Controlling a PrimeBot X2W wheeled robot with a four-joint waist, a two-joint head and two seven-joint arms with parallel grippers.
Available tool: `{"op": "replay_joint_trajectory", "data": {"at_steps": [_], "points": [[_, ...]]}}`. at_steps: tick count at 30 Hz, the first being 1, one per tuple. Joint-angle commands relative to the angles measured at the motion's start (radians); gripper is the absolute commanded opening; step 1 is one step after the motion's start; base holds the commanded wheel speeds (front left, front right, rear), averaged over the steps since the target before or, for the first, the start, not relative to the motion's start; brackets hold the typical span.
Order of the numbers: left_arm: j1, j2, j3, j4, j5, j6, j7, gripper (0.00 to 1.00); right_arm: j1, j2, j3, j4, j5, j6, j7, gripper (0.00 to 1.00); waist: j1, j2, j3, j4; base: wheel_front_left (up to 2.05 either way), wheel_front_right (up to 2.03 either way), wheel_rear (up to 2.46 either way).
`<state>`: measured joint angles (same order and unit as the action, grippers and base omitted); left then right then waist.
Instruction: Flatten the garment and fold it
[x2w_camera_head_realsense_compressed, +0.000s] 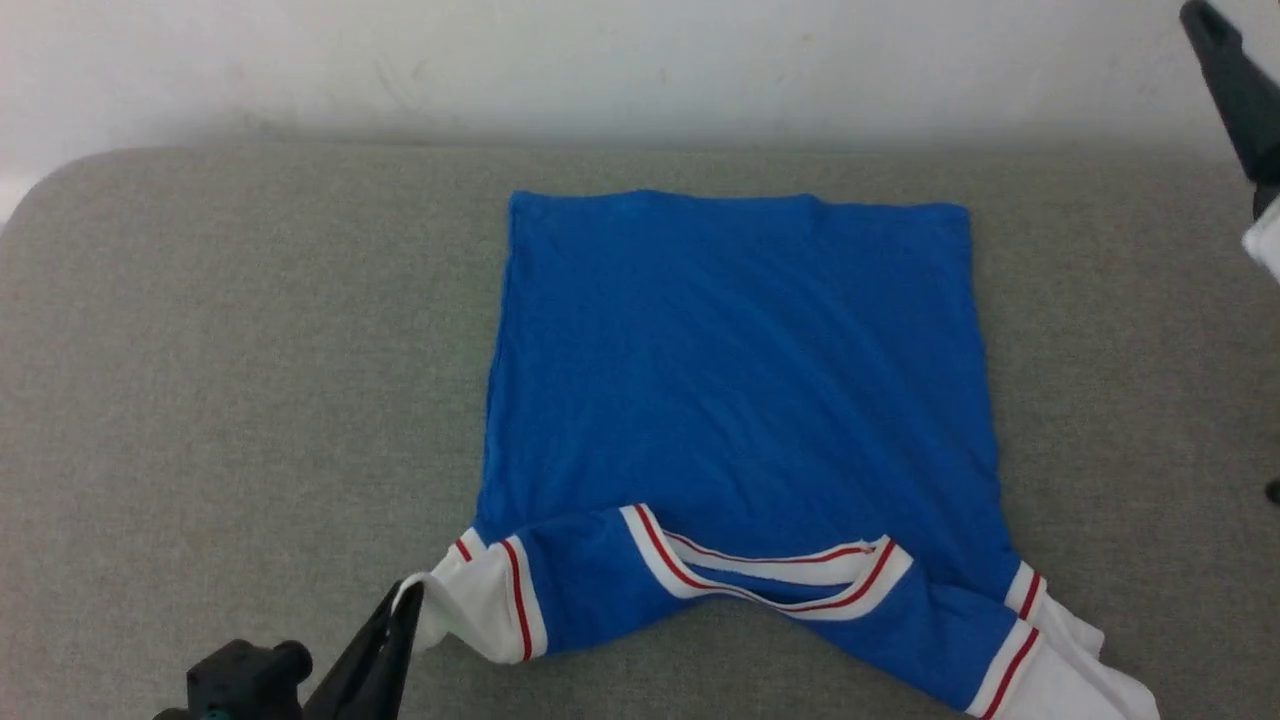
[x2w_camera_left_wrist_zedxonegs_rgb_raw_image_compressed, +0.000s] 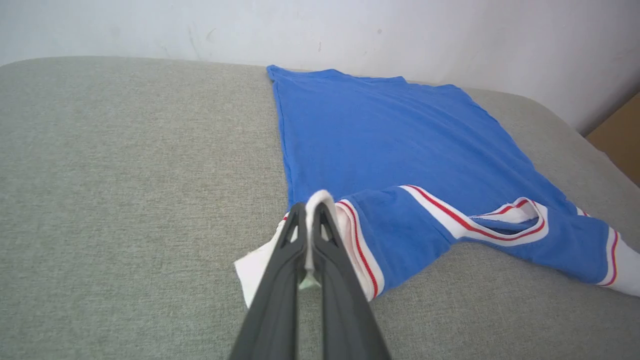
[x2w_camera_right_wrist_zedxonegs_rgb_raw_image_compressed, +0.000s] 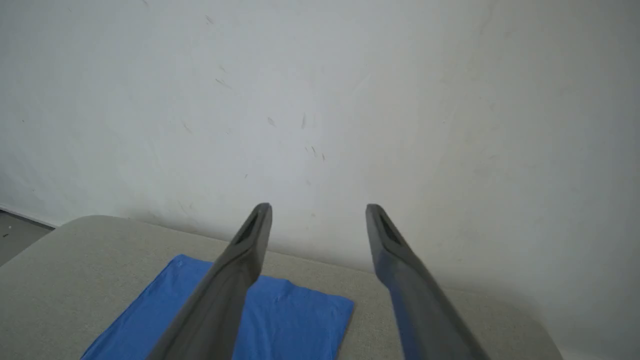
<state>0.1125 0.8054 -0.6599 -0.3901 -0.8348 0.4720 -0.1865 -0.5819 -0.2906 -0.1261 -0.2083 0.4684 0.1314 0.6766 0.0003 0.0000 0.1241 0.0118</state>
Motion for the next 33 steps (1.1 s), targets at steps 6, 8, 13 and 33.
{"op": "replay_joint_trajectory", "data": {"at_steps": [6, 8, 13, 33], "points": [[-0.125, -0.057, -0.043, -0.035, 0.082, 0.014, 0.036, 0.0, -0.256, 0.022, -0.074, 0.315, -0.21, -0.001, 0.101, 1.0, -0.0003, 0.0, 0.221, 0.124, 0.0, 0.0, 0.0], [-0.151, -0.077, -0.054, -0.036, 0.095, 0.013, 0.04, 0.0, -0.299, 0.035, -0.104, 0.392, -0.278, -0.001, 0.113, 1.0, -0.0003, 0.0, 0.255, 0.144, 0.0, 0.0, 0.0], [-0.206, -0.12, -0.078, -0.028, 0.124, 0.005, 0.045, 0.0, -0.331, 0.048, -0.167, 0.508, -0.402, -0.001, 0.124, 1.0, -0.0003, 0.0, 0.337, 0.197, 0.0, 0.0, 0.0], [-0.301, -0.195, -0.113, 0.016, 0.153, -0.023, 0.047, 0.0, -0.295, 0.082, -0.345, 0.65, -0.543, -0.001, 0.121, 0.0, -0.0003, 0.0, 0.443, 0.293, 0.0, 0.0, 0.0]]}}
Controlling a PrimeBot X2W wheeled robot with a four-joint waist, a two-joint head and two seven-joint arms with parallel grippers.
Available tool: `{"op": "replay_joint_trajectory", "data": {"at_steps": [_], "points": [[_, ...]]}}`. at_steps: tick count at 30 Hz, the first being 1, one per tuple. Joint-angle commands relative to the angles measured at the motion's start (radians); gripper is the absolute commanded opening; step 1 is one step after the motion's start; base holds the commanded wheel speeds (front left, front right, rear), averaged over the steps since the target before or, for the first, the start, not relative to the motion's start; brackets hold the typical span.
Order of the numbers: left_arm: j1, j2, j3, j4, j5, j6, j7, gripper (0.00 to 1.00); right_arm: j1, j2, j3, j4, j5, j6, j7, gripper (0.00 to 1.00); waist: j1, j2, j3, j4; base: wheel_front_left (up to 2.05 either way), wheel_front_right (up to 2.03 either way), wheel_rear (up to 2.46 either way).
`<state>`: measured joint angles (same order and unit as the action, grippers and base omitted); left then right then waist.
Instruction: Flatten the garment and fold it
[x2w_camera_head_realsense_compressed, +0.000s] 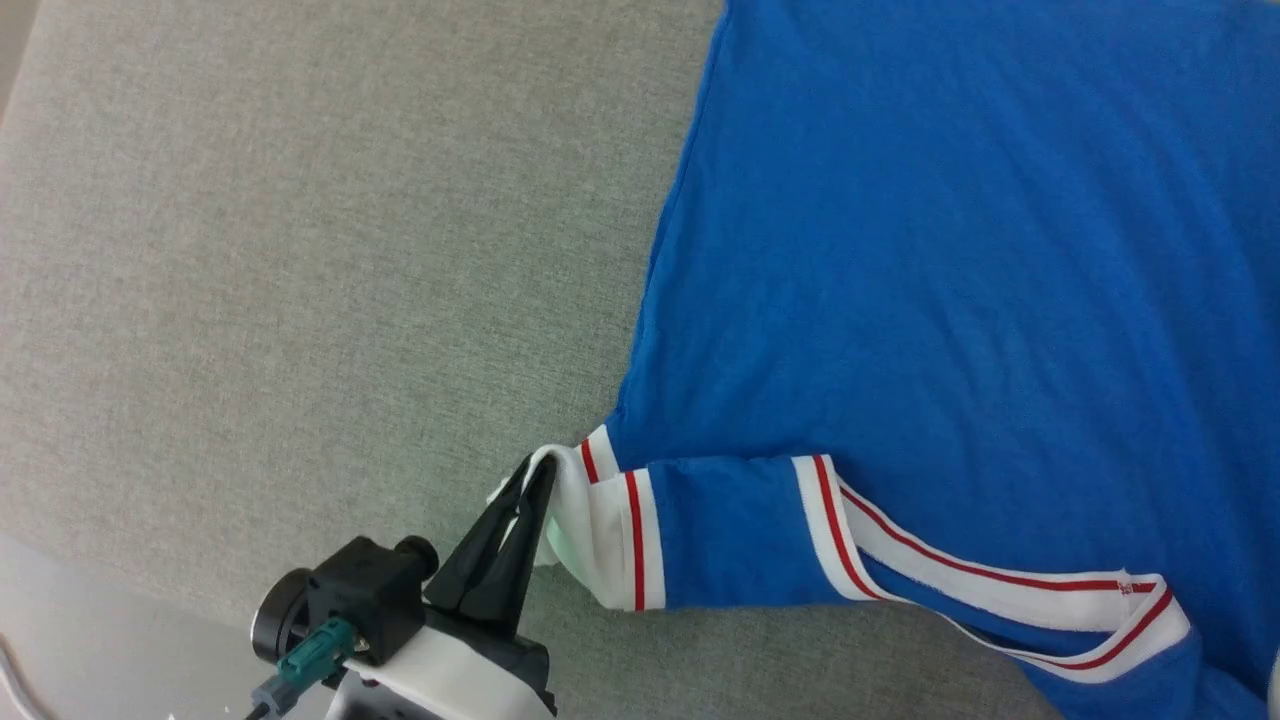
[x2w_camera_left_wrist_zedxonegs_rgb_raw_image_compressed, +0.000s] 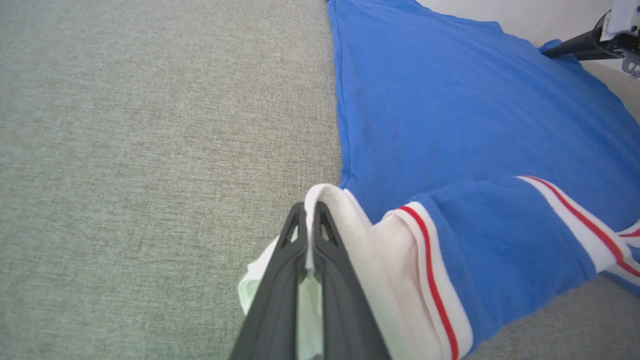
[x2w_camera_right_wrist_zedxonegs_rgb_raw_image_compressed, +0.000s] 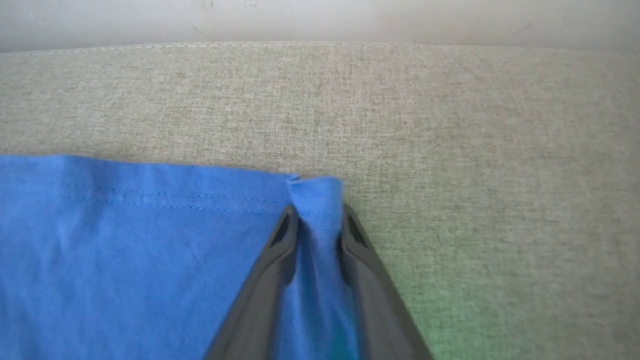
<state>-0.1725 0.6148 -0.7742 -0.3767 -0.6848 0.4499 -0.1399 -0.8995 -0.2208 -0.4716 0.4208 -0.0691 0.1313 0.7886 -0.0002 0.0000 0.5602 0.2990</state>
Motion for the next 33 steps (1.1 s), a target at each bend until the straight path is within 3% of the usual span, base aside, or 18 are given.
{"op": "replay_joint_trajectory", "data": {"at_steps": [1, 5, 12, 18, 25, 33], "points": [[-0.016, -0.003, 0.004, 0.003, 0.004, 0.001, 0.0, 0.0, 0.02, 0.014, 0.004, 0.021, -0.012, -0.001, 0.008, 0.0, 0.0002, 0.0, 0.003, 0.0, 0.0, 0.0, 0.0], [-0.008, 0.011, 0.012, 0.0, 0.006, 0.011, -0.003, 0.0, -0.009, 0.019, 0.05, 0.006, 0.005, -0.001, -0.027, 0.0, 0.0002, 0.0, -0.022, -0.041, 0.0, 0.0, 0.0], [0.017, 0.044, 0.029, -0.003, -0.008, 0.023, 0.002, 0.0, -0.017, -0.01, 0.147, -0.05, 0.135, -0.001, -0.021, 0.0, 0.0002, 0.0, -0.132, -0.134, 0.0, 0.0, 0.0], [0.06, 0.074, 0.044, -0.011, -0.03, 0.037, 0.004, 0.0, 0.126, -0.062, 0.166, -0.232, 0.293, -0.001, 0.034, 0.0, 0.0002, 0.0, -0.232, -0.198, 0.0, 0.0, 0.0], [0.117, 0.108, 0.064, -0.027, -0.056, 0.052, -0.007, 0.0, 0.452, -0.039, -0.016, -0.548, 0.442, -0.001, 0.125, 0.0, 0.0002, 0.0, -0.306, -0.268, 0.0, 0.0, 0.0], [0.164, 0.131, 0.079, -0.038, -0.083, 0.063, -0.014, 0.0, 0.882, 0.122, -0.305, -0.8, 0.519, -0.001, 0.193, 0.0, 0.0002, 0.0, -0.329, -0.315, 0.0, 0.0, 0.0]]}}
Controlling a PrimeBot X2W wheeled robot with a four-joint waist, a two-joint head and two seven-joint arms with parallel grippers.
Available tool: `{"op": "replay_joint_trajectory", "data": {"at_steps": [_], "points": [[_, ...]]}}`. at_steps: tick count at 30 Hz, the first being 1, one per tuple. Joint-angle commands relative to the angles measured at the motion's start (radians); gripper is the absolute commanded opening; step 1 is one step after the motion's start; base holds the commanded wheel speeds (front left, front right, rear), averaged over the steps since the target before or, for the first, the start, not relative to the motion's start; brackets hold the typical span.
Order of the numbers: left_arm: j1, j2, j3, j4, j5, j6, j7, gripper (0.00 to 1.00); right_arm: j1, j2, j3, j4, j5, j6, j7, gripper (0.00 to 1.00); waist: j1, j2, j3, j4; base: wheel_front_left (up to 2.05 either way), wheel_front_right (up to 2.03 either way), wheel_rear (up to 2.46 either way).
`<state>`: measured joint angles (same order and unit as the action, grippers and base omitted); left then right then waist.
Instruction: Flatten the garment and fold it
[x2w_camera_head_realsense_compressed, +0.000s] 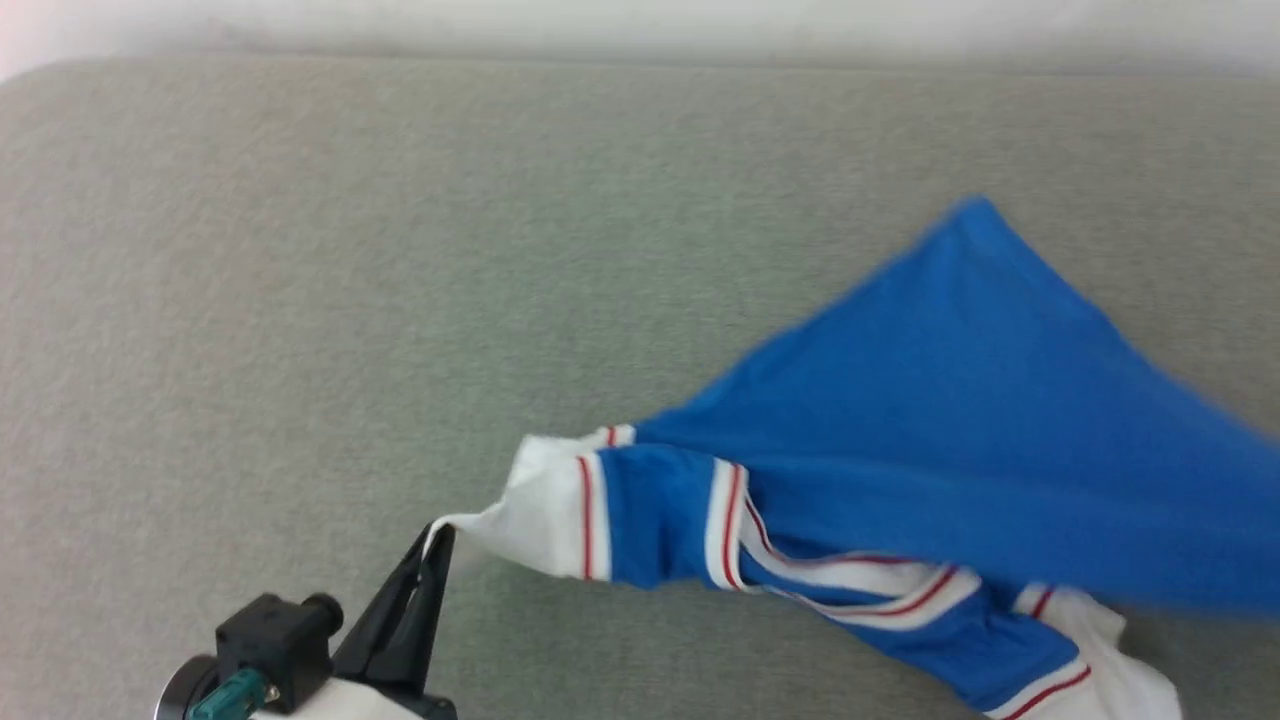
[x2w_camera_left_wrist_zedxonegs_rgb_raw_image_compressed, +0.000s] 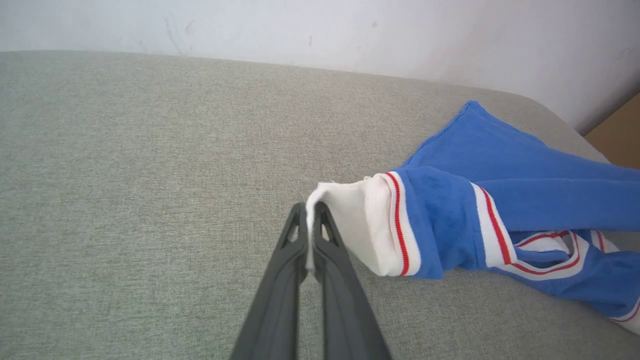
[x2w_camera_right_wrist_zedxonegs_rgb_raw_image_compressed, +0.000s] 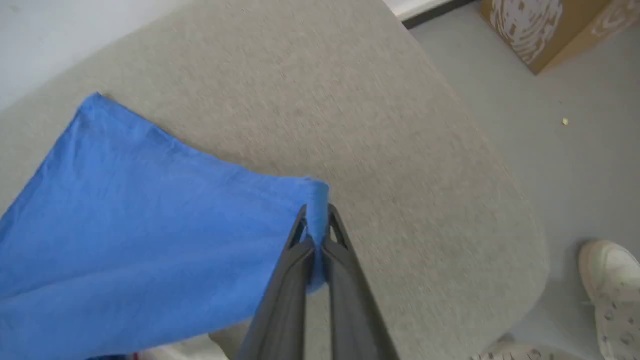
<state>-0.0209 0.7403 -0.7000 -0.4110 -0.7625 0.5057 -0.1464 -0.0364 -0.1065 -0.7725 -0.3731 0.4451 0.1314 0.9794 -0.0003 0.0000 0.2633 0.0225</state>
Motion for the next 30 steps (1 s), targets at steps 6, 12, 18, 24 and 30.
{"op": "replay_joint_trajectory", "data": {"at_steps": [6, 12, 18, 24, 30], "points": [[0.037, 0.005, -0.001, 0.022, -0.024, 0.0, -0.009, 0.0, 0.218, 0.055, 0.02, 0.112, 0.046, -0.001, -0.094, 0.0, 0.0003, 0.0, -0.041, -0.061, 0.0, 0.0, 0.0], [0.033, -0.003, -0.005, 0.039, -0.036, -0.012, -0.006, 0.0, 0.236, 0.056, 0.156, 0.396, 0.054, -0.001, -0.319, 0.0, 0.0003, 0.0, -0.054, -0.072, 0.0, 0.0, 0.0], [0.01, -0.011, -0.009, 0.045, -0.032, -0.027, -0.005, 0.0, 0.173, 0.055, 0.225, 0.422, -0.014, -0.001, -0.482, 1.0, 0.0003, 0.0, -0.057, -0.062, 0.0, 0.0, 0.0], [0.001, -0.022, -0.007, 0.039, -0.025, -0.026, -0.02, 0.0, 0.123, -0.012, 0.25, 0.06, 0.026, -0.001, -0.378, 1.0, 0.0003, 0.0, -0.042, -0.041, 0.0, 0.0, 0.0], [-0.04, -0.053, -0.025, 0.041, -0.002, -0.039, -0.026, 0.0, -0.069, -0.139, 0.335, -0.097, 0.002, -0.001, -0.229, 1.0, 0.0003, 0.0, 0.003, 0.002, 0.0, 0.0, 0.0]]}}
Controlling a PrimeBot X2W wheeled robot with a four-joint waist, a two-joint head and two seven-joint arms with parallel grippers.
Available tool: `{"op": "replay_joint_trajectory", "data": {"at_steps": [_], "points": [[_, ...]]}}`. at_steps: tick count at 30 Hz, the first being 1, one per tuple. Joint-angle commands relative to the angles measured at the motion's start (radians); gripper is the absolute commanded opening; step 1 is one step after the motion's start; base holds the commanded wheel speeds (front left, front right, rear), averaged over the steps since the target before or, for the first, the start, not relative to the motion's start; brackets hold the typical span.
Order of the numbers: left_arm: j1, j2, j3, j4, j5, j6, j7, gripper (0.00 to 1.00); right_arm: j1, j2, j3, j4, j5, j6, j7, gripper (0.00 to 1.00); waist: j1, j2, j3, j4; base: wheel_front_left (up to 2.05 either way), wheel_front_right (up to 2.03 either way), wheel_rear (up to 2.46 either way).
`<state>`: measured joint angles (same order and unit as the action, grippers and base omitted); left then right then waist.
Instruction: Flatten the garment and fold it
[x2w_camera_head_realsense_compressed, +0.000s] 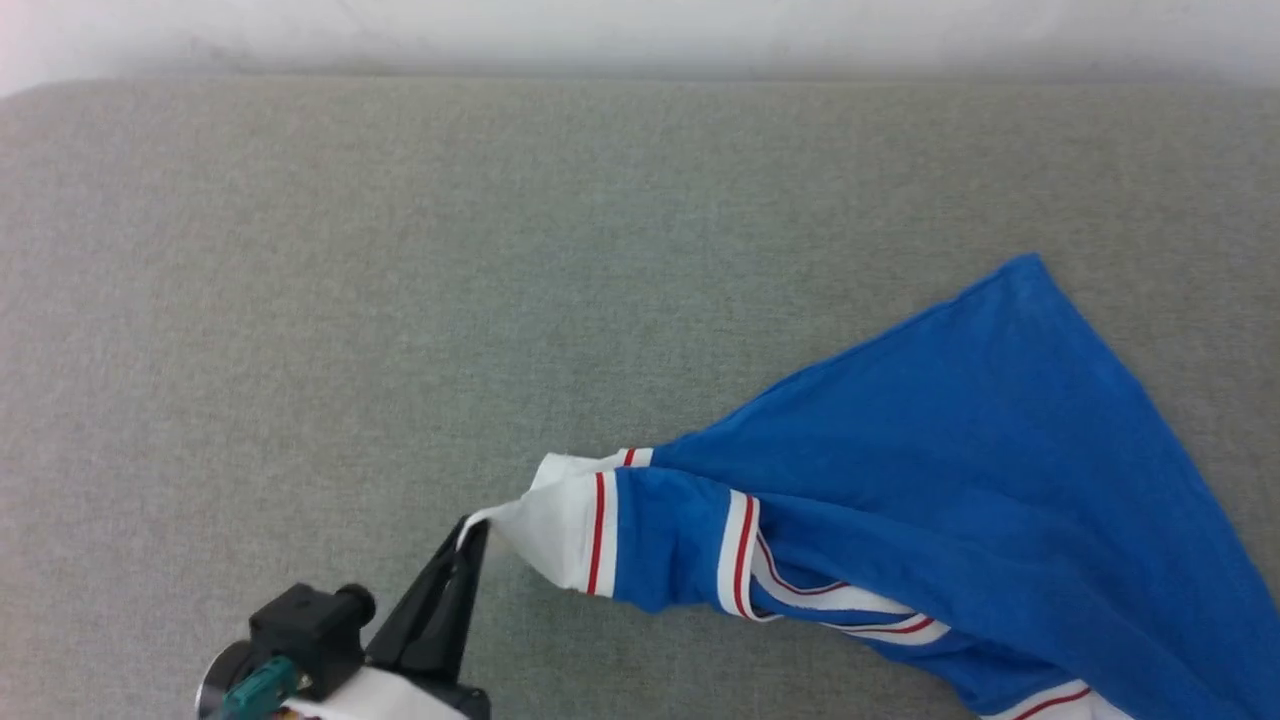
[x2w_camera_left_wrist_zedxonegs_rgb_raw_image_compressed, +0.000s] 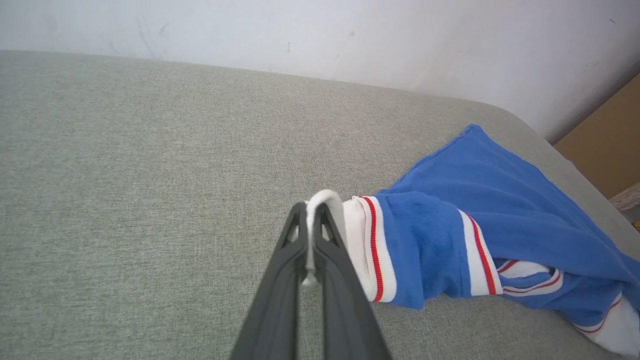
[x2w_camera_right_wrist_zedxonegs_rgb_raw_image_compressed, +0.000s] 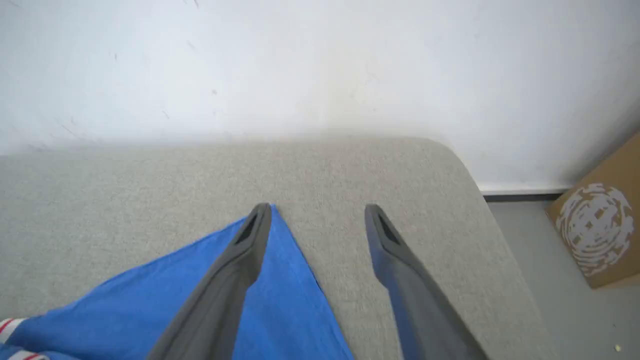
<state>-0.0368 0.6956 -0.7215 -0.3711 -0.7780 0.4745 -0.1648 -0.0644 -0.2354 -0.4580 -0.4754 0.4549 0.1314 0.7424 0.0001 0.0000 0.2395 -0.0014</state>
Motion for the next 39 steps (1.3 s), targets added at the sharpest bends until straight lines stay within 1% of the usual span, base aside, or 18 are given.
{"op": "replay_joint_trajectory", "data": {"at_steps": [1, 3, 6, 9, 11, 12, 14, 17, 22, 26, 29, 31, 32, 35, 39], "points": [[-0.034, -0.015, -0.008, 0.004, 0.017, -0.013, -0.007, 0.0, -0.085, -0.025, 0.047, 0.016, -0.02, -0.001, 0.016, 1.0, -0.0001, 0.0, 0.036, 0.035, 0.0, 0.0, 0.0], [-0.054, -0.027, -0.015, 0.009, 0.026, -0.019, -0.008, 0.0, -0.164, -0.054, 0.12, 0.04, -0.06, -0.001, 0.021, 1.0, -0.0001, 0.0, 0.057, 0.057, 0.0, 0.0, 0.0], [-0.08, -0.042, -0.025, 0.014, 0.04, -0.026, -0.006, 0.0, -0.275, -0.08, 0.211, 0.136, -0.102, -0.001, 0.037, 1.0, -0.0001, 0.0, 0.087, 0.091, 0.0, 0.0, 0.0], [-0.103, -0.058, -0.037, 0.019, 0.052, -0.031, -0.002, 0.0, -0.353, -0.081, 0.251, 0.259, -0.137, -0.001, 0.074, 1.0, -0.0001, 0.0, 0.118, 0.127, 0.0, 0.0, 0.0], [-0.116, -0.071, -0.044, 0.022, 0.059, -0.034, -0.002, 0.0, -0.386, -0.091, 0.25, 0.34, -0.162, -0.001, 0.102, 1.0, -0.0001, 0.0, 0.136, 0.151, 0.0, 0.0, 0.0], [-0.116, -0.071, -0.044, 0.022, 0.059, -0.034, -0.002, 0.0, -0.386, -0.091, 0.25, 0.34, -0.162, -0.001, 0.102, 1.0, -0.0001, 0.0, 0.136, 0.151, 0.0, 0.0, 0.0], [-0.126, -0.083, -0.051, 0.026, 0.063, -0.036, -0.002, 0.0, -0.398, -0.123, 0.26, 0.401, -0.19, -0.001, 0.121, 1.0, -0.0001, 0.0, 0.153, 0.173, 0.0, 0.0, 0.0], [-0.132, -0.098, -0.056, 0.033, 0.065, -0.037, -0.007, 0.0, -0.398, -0.144, 0.245, 0.469, -0.193, -0.001, 0.134, 1.0, -0.0001, 0.0, 0.17, 0.197, 0.0, 0.0, 0.0], [-0.135, -0.107, -0.059, 0.041, 0.068, -0.039, -0.015, 0.0, -0.368, -0.175, 0.238, 0.519, -0.182, -0.001, 0.101, 1.0, -0.0001, 0.0, 0.195, 0.217, 0.0, 0.0, 0.0], [-0.14, -0.106, -0.057, 0.041, 0.069, -0.038, -0.017, 0.0, -0.355, -0.176, 0.236, 0.558, -0.178, -0.001, 0.083, 1.0, -0.0001, 0.0, 0.211, 0.218, 0.0, 0.0, 0.0], [-0.147, -0.101, -0.057, 0.038, 0.07, -0.039, -0.01, 0.0, -0.347, -0.169, 0.239, 0.587, -0.168, -0.001, 0.107, 1.0, -0.0001, 0.0, 0.216, 0.215, 0.0, 0.0, 0.0], [-0.15, -0.098, -0.055, 0.035, 0.07, -0.037, -0.005, 0.0, -0.342, -0.158, 0.234, 0.598, -0.167, -0.001, 0.141, 0.18, -0.0001, 0.0, 0.217, 0.211, 0.0, 0.0, 0.0], [-0.151, -0.095, -0.053, 0.033, 0.069, -0.037, -0.003, 0.0, -0.34, -0.156, 0.237, 0.597, -0.165, -0.001, 0.153, 0.0, -0.0001, 0.0, 0.216, 0.208, 0.0, 0.0, 0.0], [-0.153, -0.085, -0.047, 0.029, 0.067, -0.035, 0.001, 0.0, -0.336, -0.16, 0.249, 0.593, -0.155, -0.001, 0.163, 0.0, -0.0001, 0.0, 0.211, 0.197, 0.0, 0.0, 0.0], [-0.158, -0.081, -0.034, 0.029, 0.056, -0.045, -0.008, 0.0, -0.348, -0.145, 0.244, 0.595, -0.149, -0.001, 0.119, 0.0, -0.0001, 0.0, 0.19, 0.173, 0.0, 0.0, 0.0]]}}
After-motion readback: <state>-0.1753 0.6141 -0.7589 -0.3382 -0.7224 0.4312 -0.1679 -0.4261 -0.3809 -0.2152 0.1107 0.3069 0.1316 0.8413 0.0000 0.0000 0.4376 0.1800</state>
